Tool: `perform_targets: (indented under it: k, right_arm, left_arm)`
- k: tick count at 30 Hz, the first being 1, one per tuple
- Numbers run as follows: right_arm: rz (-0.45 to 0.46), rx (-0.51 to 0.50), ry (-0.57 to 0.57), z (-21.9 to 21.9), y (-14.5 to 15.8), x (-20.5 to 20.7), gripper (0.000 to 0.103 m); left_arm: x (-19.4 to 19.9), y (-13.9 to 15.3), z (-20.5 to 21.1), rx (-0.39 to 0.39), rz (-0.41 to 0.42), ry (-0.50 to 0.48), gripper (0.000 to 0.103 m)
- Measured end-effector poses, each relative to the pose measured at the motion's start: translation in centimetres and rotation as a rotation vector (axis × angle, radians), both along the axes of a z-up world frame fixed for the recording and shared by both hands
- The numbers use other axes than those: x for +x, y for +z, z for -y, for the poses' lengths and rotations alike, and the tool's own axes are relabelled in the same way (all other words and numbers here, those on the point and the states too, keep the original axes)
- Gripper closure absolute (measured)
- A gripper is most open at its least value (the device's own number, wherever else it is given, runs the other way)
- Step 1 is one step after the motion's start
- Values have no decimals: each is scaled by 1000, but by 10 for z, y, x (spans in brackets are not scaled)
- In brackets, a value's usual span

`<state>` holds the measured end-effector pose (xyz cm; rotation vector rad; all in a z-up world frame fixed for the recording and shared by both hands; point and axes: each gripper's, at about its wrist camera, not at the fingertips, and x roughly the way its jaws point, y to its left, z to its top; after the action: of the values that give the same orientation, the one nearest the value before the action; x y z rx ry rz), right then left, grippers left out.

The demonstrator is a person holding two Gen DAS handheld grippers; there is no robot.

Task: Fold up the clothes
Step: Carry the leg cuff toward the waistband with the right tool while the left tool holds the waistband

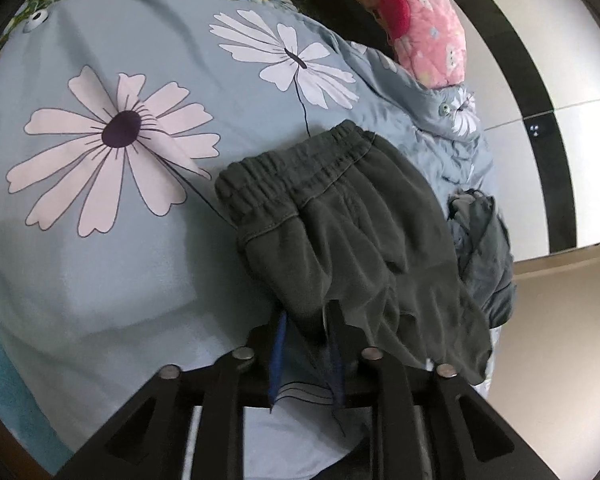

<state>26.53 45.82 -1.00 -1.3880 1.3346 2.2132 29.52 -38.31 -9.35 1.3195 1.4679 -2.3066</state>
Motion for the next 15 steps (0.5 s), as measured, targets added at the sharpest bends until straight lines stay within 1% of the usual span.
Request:
perform_targets:
  k: [1, 2, 3, 5, 8, 10, 12, 14, 15]
  right_arm:
    - [-7, -14, 0, -1, 2, 4, 72]
    - [-16, -31, 6, -2, 3, 8, 62]
    - [-27, -55, 16, 2, 3, 10, 51]
    - [-31, -107, 48, 14, -1, 5, 51]
    - [-8, -157, 74, 31, -11, -8, 50]
    - [-4, -197, 78, 42, -17, -21, 50]
    - [9, -202, 92, 51, -20, -33, 50]
    - [47, -181, 92, 59, -21, -42, 50]
    - [63, -175, 87, 61, -21, -44, 50]
  left_arm:
    - [1, 0, 2, 14, -9, 5, 64]
    - [3, 1, 3, 13, -15, 12, 56]
    - [4, 1, 5, 12, -20, 19, 54]
    - [5, 1, 11, -1, -11, 45, 48]
    - [3, -9, 20, 40, 9, 89, 47]
    - [-2, -17, 21, 62, 29, 101, 47]
    - [-7, -24, 22, 76, 46, 105, 47]
    - [-12, -29, 20, 83, 60, 99, 49]
    - [-13, -28, 19, 82, 52, 98, 49]
